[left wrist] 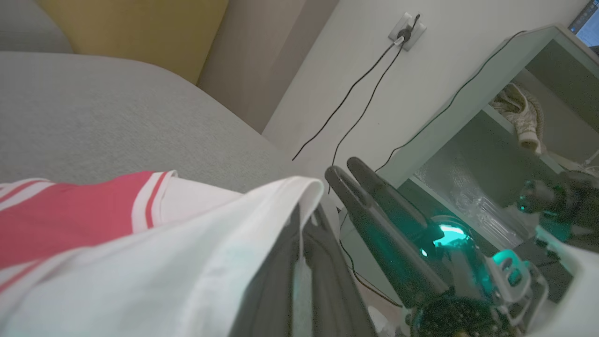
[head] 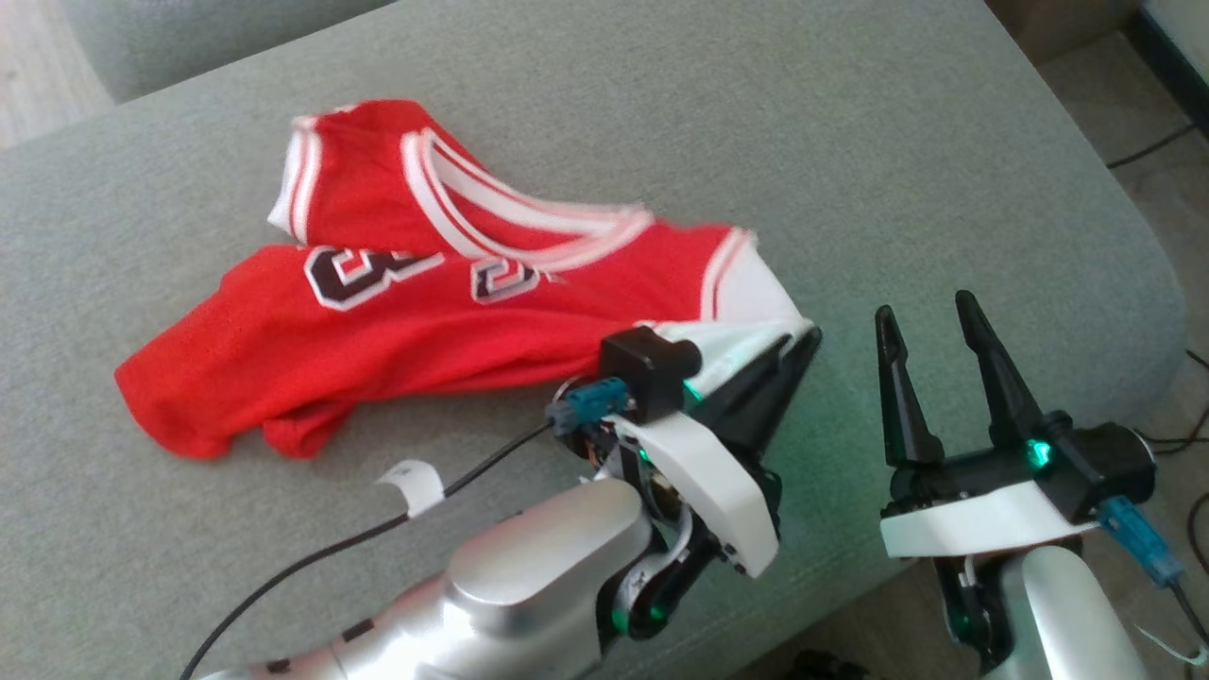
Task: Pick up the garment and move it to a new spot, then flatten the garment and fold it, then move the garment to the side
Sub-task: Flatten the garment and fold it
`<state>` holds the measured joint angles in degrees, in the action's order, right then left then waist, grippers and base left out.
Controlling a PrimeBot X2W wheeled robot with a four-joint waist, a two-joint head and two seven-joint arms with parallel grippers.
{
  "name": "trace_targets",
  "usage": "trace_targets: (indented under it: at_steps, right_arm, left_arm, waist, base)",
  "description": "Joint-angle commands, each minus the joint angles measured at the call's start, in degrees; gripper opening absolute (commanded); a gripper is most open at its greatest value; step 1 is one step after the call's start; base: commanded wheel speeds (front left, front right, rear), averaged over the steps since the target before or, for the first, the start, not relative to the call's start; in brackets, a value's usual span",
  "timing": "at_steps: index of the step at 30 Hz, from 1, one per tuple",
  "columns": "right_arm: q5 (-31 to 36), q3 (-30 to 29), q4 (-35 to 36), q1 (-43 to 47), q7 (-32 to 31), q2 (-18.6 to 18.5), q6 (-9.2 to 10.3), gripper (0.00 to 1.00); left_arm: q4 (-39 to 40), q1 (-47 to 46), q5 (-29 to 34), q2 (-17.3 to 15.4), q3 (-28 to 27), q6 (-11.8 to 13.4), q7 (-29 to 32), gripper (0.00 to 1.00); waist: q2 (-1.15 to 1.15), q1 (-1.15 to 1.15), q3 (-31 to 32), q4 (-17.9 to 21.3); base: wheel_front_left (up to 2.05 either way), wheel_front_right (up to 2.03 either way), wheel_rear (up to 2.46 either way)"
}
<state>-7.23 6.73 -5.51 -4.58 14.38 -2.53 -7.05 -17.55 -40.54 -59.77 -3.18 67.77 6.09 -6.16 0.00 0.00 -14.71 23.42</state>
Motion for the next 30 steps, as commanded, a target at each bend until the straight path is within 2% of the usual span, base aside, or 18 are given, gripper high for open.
trace_targets:
  at_steps: [1,4,10,13,15,23,27,30]
  right_arm:
    - [-0.4,1.2,1.9,-1.9,0.6,-0.3,-0.44,1.00]
    - [-0.4,0.6,2.1,-1.8,0.6,-0.3,-0.44,1.00]
    - [0.4,-1.0,2.4,-0.7,0.6,-0.3,-0.44,1.00]
    - [1.0,-1.7,2.6,-0.1,0.6,-0.3,-0.44,1.00]
    - [1.4,-2.1,2.8,0.4,0.6,-0.3,-0.44,1.00]
    - [2.8,-2.7,3.6,1.8,0.6,-0.3,-0.44,1.00]
    - [3.3,-2.7,3.8,1.9,0.6,-0.3,-0.44,1.00]
    - [3.7,-2.7,3.9,1.7,0.6,-0.3,-0.44,1.00]
  left_arm:
    - [1.4,-3.0,-1.1,0.3,0.1,0.1,-0.6,1.00]
    - [0.7,-3.9,-2.4,0.3,2.2,0.3,-0.7,1.00]
    - [1.4,-2.7,-4.6,-0.1,3.2,0.0,-0.8,1.00]
    - [3.7,-0.8,-4.5,-3.7,2.2,1.5,-2.3,1.00]
    - [5.9,1.1,-4.9,-7.0,0.5,3.3,-3.9,1.00]
    - [10.4,9.1,-1.6,-21.4,-10.6,14.4,-8.6,1.00]
    - [10.7,14.9,-1.7,-23.9,-18.3,16.6,-8.8,1.00]
    - [9.2,18.9,-1.8,-24.2,-22.8,16.5,-8.8,1.00]
  waist:
    - [0.00,0.00,-0.2,0.2]
    - [0.00,0.00,-0.2,-0.4]
    - [0.00,0.00,1.1,-2.8]
    - [0.00,0.00,2.2,-4.2]
    - [0.00,0.00,2.9,-5.1]
    - [0.00,0.00,3.5,-8.3]
    - [0.00,0.00,2.8,-9.4]
    - [0.00,0.00,2.3,-9.8]
  base:
    - [0.00,0.00,0.00]
    - [0.00,0.00,0.00]
    - [0.00,0.00,0.00]
    - [0.00,0.00,0.00]
    - [0.00,0.00,0.00]
    - [0.00,0.00,0.00]
    - [0.00,0.00,0.00]
    - [0.00,0.00,0.00]
